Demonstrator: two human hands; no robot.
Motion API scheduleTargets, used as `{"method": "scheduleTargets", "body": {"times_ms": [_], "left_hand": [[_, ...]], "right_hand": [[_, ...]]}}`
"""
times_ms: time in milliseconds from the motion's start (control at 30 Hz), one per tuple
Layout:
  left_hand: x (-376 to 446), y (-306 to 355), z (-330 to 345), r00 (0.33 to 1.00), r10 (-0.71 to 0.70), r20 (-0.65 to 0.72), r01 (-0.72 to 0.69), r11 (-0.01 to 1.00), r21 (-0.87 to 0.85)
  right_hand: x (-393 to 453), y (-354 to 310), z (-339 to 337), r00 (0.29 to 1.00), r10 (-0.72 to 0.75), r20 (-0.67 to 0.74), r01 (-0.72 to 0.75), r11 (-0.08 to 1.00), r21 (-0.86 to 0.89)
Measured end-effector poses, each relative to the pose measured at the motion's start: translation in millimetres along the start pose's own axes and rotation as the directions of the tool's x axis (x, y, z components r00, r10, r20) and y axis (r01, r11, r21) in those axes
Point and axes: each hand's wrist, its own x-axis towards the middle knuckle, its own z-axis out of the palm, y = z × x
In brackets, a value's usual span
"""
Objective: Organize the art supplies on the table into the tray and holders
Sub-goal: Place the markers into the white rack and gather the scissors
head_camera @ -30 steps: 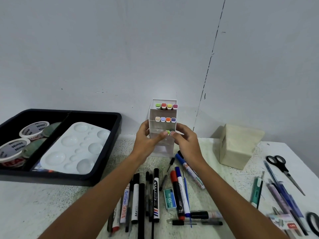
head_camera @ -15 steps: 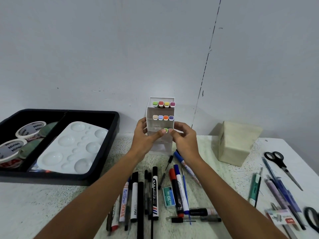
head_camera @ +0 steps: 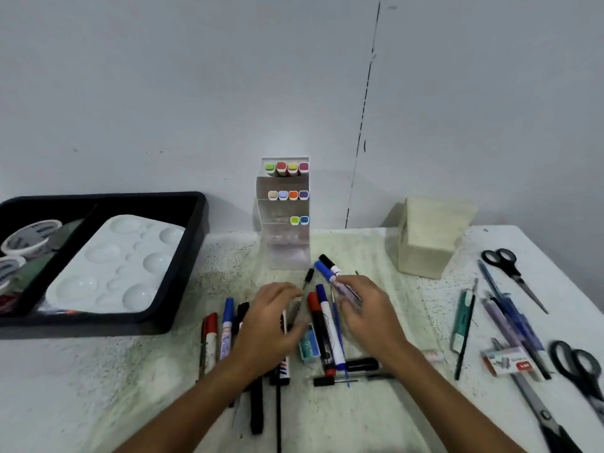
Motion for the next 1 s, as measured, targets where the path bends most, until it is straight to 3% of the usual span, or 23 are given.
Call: {"method": "scheduleTargets", "body": {"times_ms": [167, 267, 333, 400, 467, 533, 633, 733, 1000], "left_hand": [[-19, 17, 31, 0.921, 0.289, 0.26, -0.355, 0.898, 0.259], [-20, 16, 38, 0.88, 0.286, 0.378, -0.423, 0.834, 0.355], [-17, 11, 37, 0.877, 0.273, 0.395, -0.427, 0.82, 0.382], [-14, 7, 34, 0.876, 0.251, 0.412, -0.423, 0.81, 0.406], [-12, 6, 30, 0.872, 0.234, 0.429, -0.417, 0.814, 0.404], [-12, 5, 29, 0.869, 0.226, 0.44, -0.408, 0.83, 0.379], [-12, 7, 26, 0.865, 0.195, 0.462, -0.381, 0.855, 0.353], [-11, 12, 25, 0.864, 0.164, 0.476, -0.345, 0.882, 0.321], [10, 58, 57, 0.835, 0.388, 0.391, -0.475, 0.867, 0.154]], "right_hand": [[-54, 22, -2, 0.981, -0.179, -0.074, 0.13, 0.894, -0.429], [-63, 30, 1, 0.976, -0.207, -0.071, 0.153, 0.877, -0.455], [-56, 30, -1, 0.976, -0.179, -0.127, 0.143, 0.957, -0.25], [-47, 24, -6, 0.978, -0.053, -0.201, 0.079, 0.989, 0.124], [-41, 19, -15, 0.965, 0.11, -0.237, -0.002, 0.91, 0.414], [-39, 19, -25, 0.942, 0.249, -0.224, -0.077, 0.813, 0.577], [-43, 24, -38, 0.921, 0.319, -0.222, -0.101, 0.747, 0.658], [-49, 27, -52, 0.918, 0.315, -0.242, -0.083, 0.748, 0.658], [-68, 49, -88, 0.889, 0.301, -0.346, -0.07, 0.835, 0.545]]}}
